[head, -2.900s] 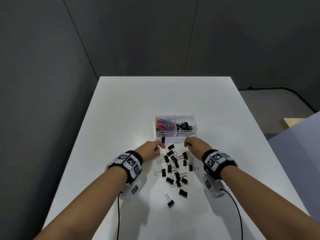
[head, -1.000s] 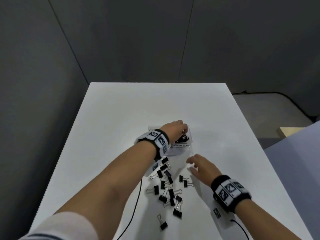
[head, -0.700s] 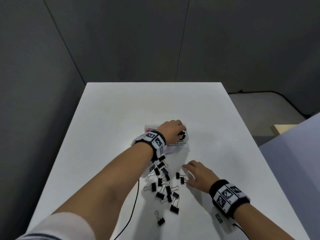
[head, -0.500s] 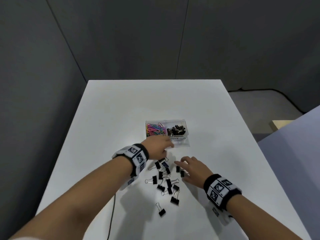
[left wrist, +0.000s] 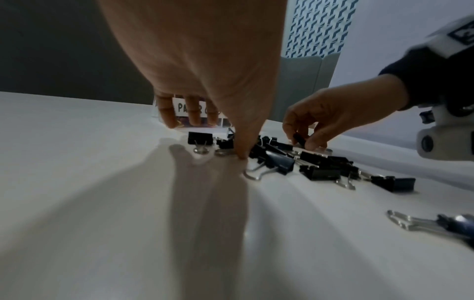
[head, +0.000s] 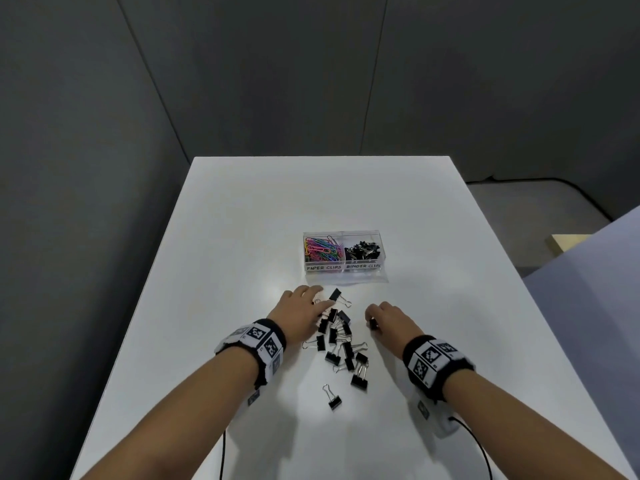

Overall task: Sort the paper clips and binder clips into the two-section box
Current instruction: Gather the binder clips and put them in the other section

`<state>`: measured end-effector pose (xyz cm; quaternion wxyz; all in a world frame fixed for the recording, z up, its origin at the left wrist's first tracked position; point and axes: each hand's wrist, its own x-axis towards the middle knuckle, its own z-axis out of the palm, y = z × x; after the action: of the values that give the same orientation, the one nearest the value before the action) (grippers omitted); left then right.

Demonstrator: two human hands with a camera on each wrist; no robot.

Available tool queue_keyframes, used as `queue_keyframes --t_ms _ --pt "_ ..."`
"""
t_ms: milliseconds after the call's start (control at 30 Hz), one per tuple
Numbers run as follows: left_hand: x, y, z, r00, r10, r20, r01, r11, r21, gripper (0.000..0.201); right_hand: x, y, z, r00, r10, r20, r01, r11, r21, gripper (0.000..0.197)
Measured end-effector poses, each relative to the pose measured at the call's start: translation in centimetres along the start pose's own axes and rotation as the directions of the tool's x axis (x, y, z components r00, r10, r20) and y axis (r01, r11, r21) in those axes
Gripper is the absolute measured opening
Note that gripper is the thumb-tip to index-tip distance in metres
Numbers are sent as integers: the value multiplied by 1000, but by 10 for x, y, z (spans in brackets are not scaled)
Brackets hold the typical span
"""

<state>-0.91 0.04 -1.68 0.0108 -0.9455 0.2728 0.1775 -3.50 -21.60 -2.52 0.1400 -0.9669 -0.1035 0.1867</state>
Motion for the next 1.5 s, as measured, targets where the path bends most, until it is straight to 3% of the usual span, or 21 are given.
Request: queue_keyframes --t_ms 100,267,533,700,833,933,1333,1500 --pt "0 0 1 997 -55 47 57 997 -56 56 3 -2 0 1000 5 10 -5 1000 -31 20" --pt "2 4 3 998 -62 -28 58 989 -134 38 3 -4 -7 1000 14 25 -15 999 32 23" --pt "4 3 2 991 -129 -24 115 943 -312 26 7 -12 -22 995 95 40 -99 989 109 28" --pt "1 2 4 992 -124 -9 116 951 -288 25 5 -20 -25 995 87 44 -90 994 62 7" --pt "-2 5 4 992 -128 16 129 967 -218 27 7 -23 -17 996 -14 94 20 998 -61 37" --pt "-4 6 3 989 -140 36 145 965 -218 27 9 -27 -10 987 -72 142 92 986 -138 46" --pt "-9 -5 -2 983 -167 71 180 838 -516 29 6 -28 -11 991 20 136 -16 999 -32 14" --pt "-11 -3 -3 969 -231 90 237 760 -604 30 8 -24 -17 994 29 101 -29 1000 -2 17"
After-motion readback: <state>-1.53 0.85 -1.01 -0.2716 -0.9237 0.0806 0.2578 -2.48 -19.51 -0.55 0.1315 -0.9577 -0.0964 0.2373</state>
